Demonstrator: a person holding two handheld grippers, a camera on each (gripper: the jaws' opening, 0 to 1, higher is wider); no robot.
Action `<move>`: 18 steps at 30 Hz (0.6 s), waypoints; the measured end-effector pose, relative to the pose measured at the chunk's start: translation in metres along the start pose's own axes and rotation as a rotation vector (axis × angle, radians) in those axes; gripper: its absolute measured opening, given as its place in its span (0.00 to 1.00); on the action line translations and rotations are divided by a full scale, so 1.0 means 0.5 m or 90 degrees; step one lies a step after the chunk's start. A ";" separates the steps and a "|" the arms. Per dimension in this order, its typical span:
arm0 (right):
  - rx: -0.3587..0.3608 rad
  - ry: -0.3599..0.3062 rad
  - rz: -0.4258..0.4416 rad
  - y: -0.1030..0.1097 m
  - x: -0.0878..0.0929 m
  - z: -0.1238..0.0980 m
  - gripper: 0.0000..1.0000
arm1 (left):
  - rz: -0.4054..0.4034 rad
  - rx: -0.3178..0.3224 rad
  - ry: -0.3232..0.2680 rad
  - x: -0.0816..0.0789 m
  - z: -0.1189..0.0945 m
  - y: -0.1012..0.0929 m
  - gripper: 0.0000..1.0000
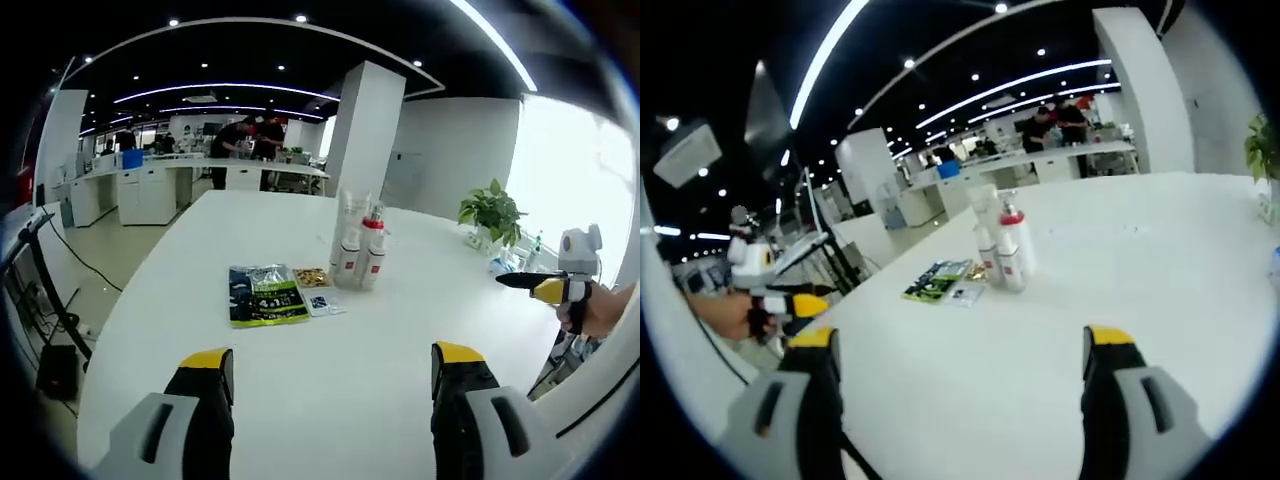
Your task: Arrange the skincare products in the storage area until every visible bottle or jar stands upright without overlapping.
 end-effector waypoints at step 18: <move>-0.004 0.001 0.018 0.015 0.007 0.031 0.99 | 0.017 0.011 0.014 -0.005 0.003 0.011 0.83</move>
Point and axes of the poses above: the point that each gripper's makers call its tool centre point, and the gripper's own axes: z roughly forward along the fingers, y roughly to its left, x roughly out of its underside, the point moved 10 cm from there along -z, roughly backward along the fingers, and after that the axes turned 8 degrees about -x, right-handed, at the moved point
